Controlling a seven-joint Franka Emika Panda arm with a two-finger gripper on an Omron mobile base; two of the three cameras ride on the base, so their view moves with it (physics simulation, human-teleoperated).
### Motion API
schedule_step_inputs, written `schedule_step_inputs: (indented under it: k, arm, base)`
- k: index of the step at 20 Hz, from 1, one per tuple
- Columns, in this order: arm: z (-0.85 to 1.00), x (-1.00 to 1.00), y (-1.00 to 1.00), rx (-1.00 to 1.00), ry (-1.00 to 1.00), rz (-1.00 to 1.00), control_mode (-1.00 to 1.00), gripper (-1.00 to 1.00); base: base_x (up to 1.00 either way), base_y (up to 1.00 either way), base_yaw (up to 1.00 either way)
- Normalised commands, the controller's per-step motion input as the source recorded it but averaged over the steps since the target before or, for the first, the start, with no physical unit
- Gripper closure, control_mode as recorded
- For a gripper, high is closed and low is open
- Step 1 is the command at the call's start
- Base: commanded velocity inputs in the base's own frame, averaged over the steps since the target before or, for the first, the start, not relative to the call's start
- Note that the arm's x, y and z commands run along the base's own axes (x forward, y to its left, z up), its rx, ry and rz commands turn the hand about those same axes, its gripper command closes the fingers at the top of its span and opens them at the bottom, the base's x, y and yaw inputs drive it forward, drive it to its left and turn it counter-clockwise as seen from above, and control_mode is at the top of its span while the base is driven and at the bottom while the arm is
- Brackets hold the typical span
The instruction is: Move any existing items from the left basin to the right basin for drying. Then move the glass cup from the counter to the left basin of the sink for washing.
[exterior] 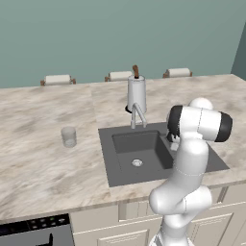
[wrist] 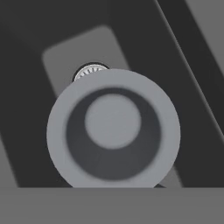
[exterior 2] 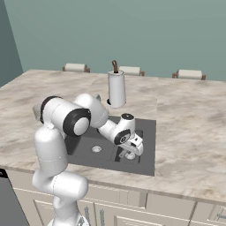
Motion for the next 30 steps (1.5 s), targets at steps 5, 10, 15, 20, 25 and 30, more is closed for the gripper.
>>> schedule_step_inputs:
  k: [5,10,15,20,25,30]
  arm:
    - [-0.21,0.11,-0.07,0.0,0.0,0.0,-1.0,1.0]
    - [-0.21,0.12,-0.04,0.0,0.0,0.0,-1.0,1.0]
    - [-0.16,0.06,-0.03,0.0,0.0,0.0,-1.0,1.0]
    - [-0.18,0.0,-0.05,0.0,0.0,0.01,-1.0,-1.0]
    - [-0.02,0.0,-0.06,0.0,0.0,0.01,-1.0,-1.0]
    - [0.01,0.0,-0.03,0.0,0.0,0.0,-1.0,-1.0]
  base:
    - [0.0,0.0,0.0]
    - [0.0,0.0,0.0]
    - [0.0,0.0,0.0]
    - [0.0,0.0,0.0]
    - [0.0,0.0,0.0]
    - [0.0,0.0,0.0]
